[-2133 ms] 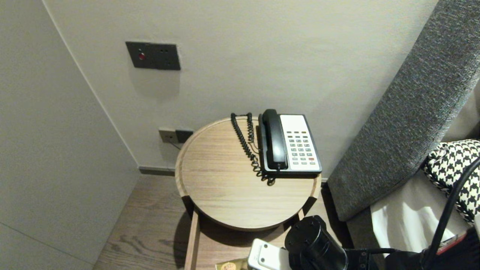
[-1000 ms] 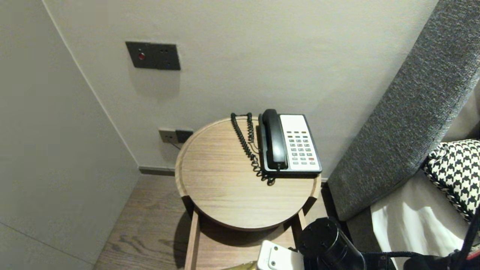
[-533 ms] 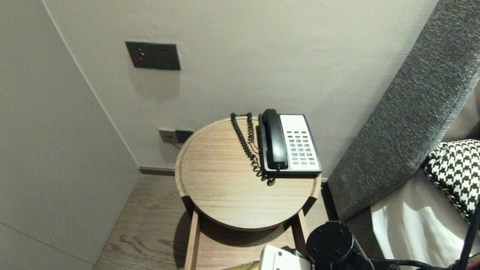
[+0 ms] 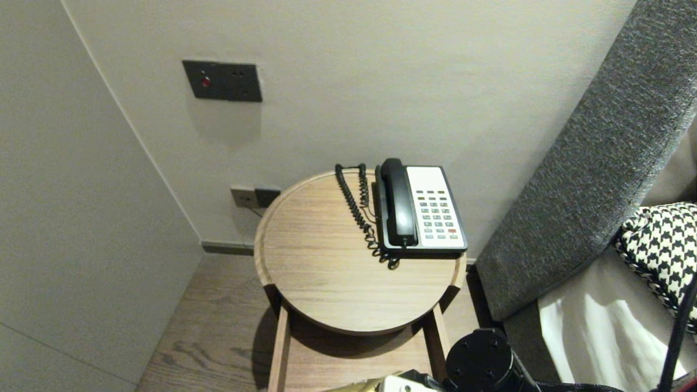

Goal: Take the tissue out of the drawer one by one and place them on the table

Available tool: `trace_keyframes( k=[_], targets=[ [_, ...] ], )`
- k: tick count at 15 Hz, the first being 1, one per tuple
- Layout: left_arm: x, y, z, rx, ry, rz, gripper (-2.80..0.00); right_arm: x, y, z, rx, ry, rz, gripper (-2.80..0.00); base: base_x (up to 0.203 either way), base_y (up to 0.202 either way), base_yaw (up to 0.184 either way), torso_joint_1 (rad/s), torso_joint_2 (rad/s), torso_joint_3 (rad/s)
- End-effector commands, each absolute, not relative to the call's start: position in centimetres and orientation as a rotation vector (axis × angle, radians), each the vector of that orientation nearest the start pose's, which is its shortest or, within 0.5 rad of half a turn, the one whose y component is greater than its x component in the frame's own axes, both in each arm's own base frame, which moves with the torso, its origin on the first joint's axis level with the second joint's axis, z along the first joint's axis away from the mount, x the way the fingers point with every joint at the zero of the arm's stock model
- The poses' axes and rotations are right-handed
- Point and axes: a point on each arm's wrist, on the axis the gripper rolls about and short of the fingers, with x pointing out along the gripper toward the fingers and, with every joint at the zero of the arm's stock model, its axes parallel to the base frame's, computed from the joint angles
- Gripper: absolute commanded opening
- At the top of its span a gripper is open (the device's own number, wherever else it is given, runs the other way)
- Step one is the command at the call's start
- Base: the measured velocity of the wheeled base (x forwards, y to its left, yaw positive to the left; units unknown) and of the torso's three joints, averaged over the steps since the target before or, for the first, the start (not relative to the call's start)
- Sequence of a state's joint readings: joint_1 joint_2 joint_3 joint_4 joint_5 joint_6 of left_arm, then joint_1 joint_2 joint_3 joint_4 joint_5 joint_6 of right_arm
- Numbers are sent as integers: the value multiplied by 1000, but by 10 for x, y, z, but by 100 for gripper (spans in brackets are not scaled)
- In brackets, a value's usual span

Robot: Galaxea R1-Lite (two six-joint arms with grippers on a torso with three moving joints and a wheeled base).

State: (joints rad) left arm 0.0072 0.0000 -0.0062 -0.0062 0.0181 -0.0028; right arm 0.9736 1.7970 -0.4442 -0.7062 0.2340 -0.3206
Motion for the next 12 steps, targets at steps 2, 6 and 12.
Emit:
trace_keyframes(
  k=[2,6,12],
  targets=[
    [-23,0,78,-3,-15,26,-280,148,224,69,-538,456,1275,0,0,0,0,0,0,0],
    [-23,0,78,-3,-14,26,-280,157,224,69,-523,402,1252,0,0,0,0,0,0,0],
    [-23,0,78,-3,-15,26,-280,158,223,63,-540,416,1257,0,0,0,0,0,0,0]
  ],
)
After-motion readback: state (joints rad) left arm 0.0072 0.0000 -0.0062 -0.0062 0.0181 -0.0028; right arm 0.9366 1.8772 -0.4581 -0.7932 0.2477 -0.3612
